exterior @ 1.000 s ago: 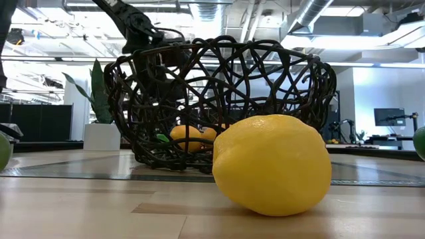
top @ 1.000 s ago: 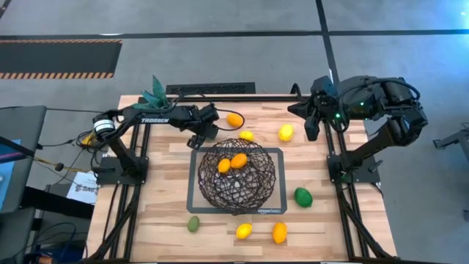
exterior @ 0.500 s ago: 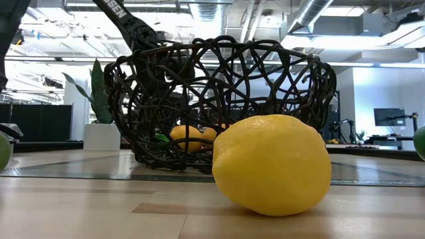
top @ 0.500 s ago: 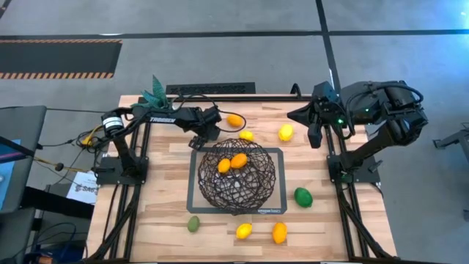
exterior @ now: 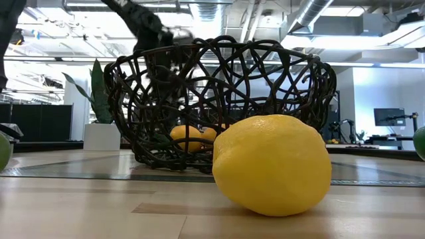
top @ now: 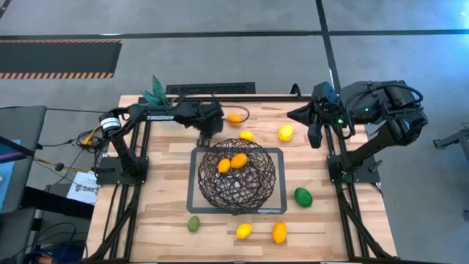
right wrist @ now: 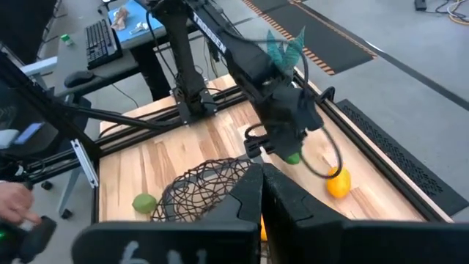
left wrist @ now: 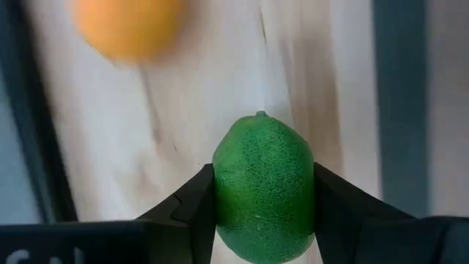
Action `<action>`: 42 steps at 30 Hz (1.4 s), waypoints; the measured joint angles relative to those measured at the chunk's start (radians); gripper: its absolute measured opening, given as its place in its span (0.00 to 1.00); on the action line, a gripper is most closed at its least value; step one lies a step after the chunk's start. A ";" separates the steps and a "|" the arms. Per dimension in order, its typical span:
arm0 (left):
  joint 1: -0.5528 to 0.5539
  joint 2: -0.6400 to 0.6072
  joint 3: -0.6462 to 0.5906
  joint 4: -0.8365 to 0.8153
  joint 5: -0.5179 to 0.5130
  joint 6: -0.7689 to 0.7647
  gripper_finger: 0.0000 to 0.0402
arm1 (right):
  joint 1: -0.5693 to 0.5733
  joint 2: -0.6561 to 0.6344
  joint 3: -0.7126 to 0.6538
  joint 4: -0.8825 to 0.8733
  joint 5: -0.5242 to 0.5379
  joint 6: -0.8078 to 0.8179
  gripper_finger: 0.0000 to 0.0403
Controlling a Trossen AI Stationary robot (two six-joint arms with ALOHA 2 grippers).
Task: Build produce basket
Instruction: Put the top lime into the basket
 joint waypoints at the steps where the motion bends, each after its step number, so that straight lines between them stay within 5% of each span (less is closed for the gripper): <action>1: 0.000 -0.012 0.027 -0.011 0.022 -0.022 0.37 | 0.000 0.000 0.000 0.000 0.000 -0.003 0.06; 8: -0.002 -0.155 0.249 -0.129 0.110 -0.155 0.37 | 0.000 -0.002 0.000 -0.027 0.021 -0.051 0.05; 14: -0.005 -0.347 0.351 -0.100 0.252 -0.326 0.37 | 0.014 0.012 0.000 -0.141 0.214 -0.052 0.01; 20: -0.046 -0.517 0.350 -0.052 0.277 -0.450 0.37 | 0.053 0.041 -0.072 -0.133 0.390 -0.052 0.03; 24: -0.101 -0.588 0.350 0.027 0.278 -0.515 0.37 | 0.051 0.046 -0.223 0.033 0.419 -0.063 0.01; 28: -0.156 -0.628 0.350 0.116 0.320 -0.573 0.37 | 0.009 0.045 -0.414 0.390 0.414 -0.179 0.01; 32: -0.206 -0.642 0.350 0.131 0.345 -0.591 0.37 | -0.052 0.046 -0.549 0.890 0.322 -0.410 0.01; 36: -0.249 -0.638 0.349 0.100 0.344 -0.594 0.37 | -0.120 0.046 -0.599 1.302 -0.026 -0.561 0.02; 38: -0.270 -0.631 0.349 0.104 0.344 -0.594 0.37 | -0.147 0.059 -0.596 1.347 -0.119 -0.568 0.03; 42: -0.301 -0.614 0.350 0.106 0.328 -0.593 0.37 | -0.175 0.103 -0.601 1.246 -0.116 -0.460 0.06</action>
